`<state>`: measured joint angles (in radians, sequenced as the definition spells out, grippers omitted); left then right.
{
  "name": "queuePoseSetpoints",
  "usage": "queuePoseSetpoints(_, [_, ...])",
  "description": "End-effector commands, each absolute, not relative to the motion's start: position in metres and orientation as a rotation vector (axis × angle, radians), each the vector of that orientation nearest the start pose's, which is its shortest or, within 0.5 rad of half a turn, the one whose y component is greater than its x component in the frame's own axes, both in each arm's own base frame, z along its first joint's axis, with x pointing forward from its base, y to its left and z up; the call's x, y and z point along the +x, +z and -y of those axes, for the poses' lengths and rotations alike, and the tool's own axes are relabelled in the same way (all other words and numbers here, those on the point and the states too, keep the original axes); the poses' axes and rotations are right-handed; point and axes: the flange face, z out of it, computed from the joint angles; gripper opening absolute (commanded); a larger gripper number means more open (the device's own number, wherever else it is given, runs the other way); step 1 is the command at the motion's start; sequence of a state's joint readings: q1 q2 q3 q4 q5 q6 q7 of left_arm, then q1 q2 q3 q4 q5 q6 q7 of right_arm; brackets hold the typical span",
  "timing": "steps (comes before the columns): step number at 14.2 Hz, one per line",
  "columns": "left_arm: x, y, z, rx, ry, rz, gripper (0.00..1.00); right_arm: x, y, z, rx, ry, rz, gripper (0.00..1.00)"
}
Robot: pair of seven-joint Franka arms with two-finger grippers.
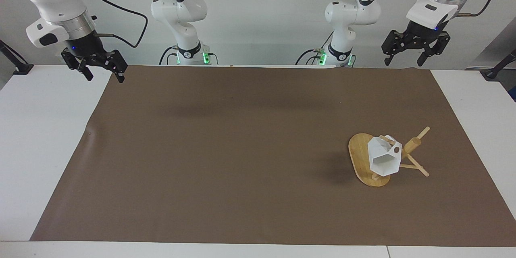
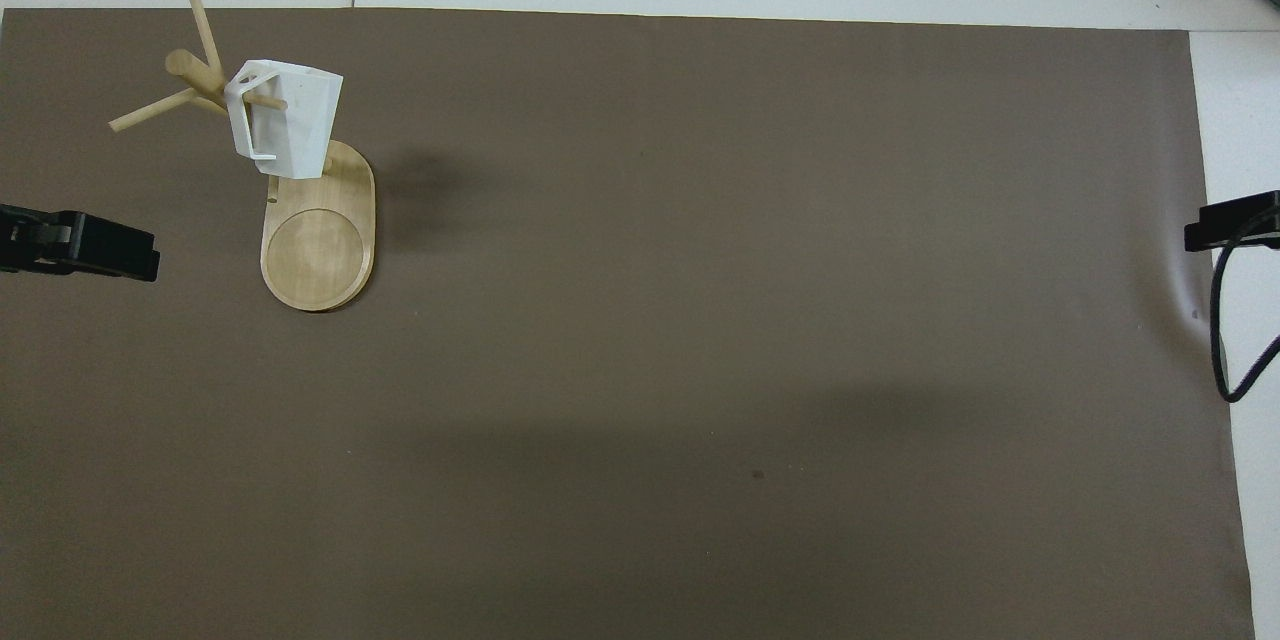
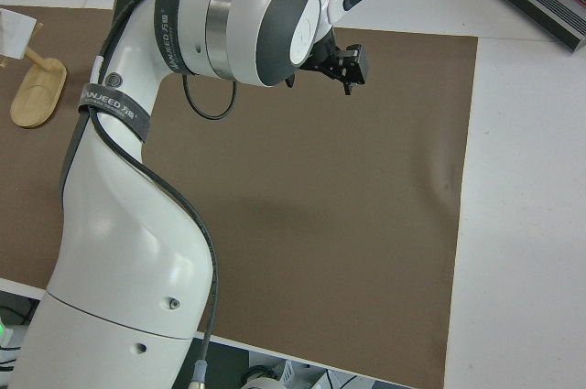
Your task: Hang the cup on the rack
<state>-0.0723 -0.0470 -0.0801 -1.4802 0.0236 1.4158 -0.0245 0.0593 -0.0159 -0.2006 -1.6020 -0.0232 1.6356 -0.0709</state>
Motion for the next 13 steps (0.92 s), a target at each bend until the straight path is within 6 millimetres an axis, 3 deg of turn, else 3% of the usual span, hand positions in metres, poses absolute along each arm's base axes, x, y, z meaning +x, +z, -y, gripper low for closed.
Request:
queuePoseSetpoints(1, [0.504, 0.672, 0.079, -3.084, 0.063, -0.226, 1.00, 0.541, 0.625, 0.082, -3.161, -0.063, -0.074, 1.00])
queuePoseSetpoints(10, [0.513, 0.667, 0.045, -3.119, 0.066, -0.131, 1.00, 0.541, 0.625, 0.082, -3.161, -0.063, -0.074, 1.00])
queuePoseSetpoints(13, [0.513, 0.667, 0.043, -3.113, 0.065, -0.134, 1.00, 0.541, 0.625, 0.082, -3.160, -0.063, -0.074, 1.00])
